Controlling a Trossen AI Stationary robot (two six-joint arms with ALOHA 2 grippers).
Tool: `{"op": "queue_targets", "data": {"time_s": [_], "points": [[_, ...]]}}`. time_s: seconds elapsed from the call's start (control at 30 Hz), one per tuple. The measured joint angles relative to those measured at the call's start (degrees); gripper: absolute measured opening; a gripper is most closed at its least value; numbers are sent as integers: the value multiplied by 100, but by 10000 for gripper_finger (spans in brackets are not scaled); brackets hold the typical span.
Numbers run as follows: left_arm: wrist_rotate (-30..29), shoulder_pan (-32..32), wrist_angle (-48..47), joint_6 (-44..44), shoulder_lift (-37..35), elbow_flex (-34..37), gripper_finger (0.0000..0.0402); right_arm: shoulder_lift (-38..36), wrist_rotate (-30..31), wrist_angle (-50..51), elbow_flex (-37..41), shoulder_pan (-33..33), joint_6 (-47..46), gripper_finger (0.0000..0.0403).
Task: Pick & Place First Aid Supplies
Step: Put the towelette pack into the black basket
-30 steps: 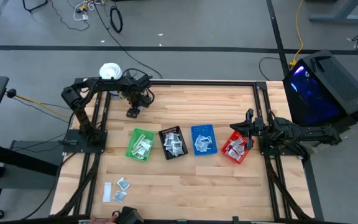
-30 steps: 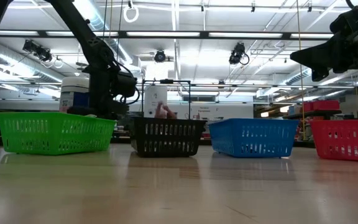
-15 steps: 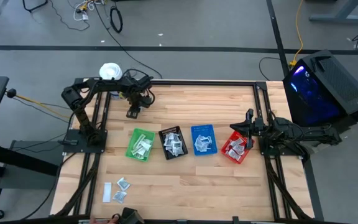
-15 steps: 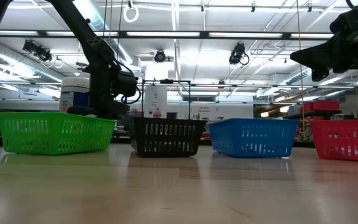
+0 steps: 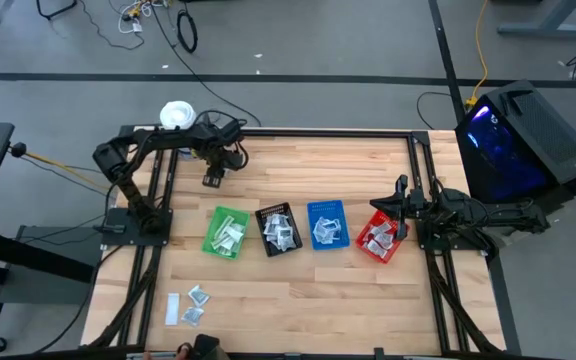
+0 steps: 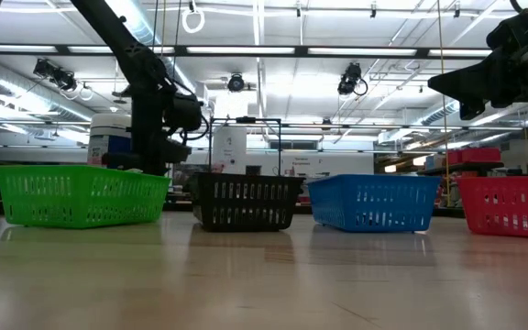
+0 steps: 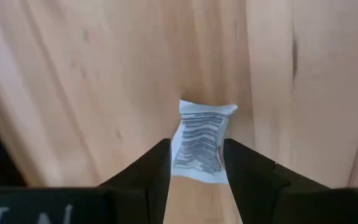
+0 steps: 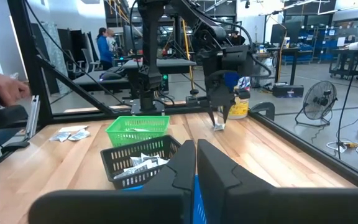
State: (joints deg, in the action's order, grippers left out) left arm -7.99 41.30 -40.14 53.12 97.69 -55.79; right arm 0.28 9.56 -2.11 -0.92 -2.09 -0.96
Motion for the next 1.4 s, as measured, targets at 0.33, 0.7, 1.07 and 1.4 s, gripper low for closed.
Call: {"op": "queue_targets", "data": {"time_s": [0.33, 0.7, 1.07, 1.4], "points": [[32, -95, -2, -26, -316, -2, 156, -1, 0, 0, 1, 0, 1, 23], [258, -20, 144, -299, -316, -2, 203, -1, 2, 0, 1, 2, 1, 23], [370, -22, 224, -331, -202, -2, 289, 1, 0, -2, -1, 1, 1, 23], [294, 105, 218, -505, 181, -1, 295, -1, 0, 0, -1, 1, 1, 23]]}}
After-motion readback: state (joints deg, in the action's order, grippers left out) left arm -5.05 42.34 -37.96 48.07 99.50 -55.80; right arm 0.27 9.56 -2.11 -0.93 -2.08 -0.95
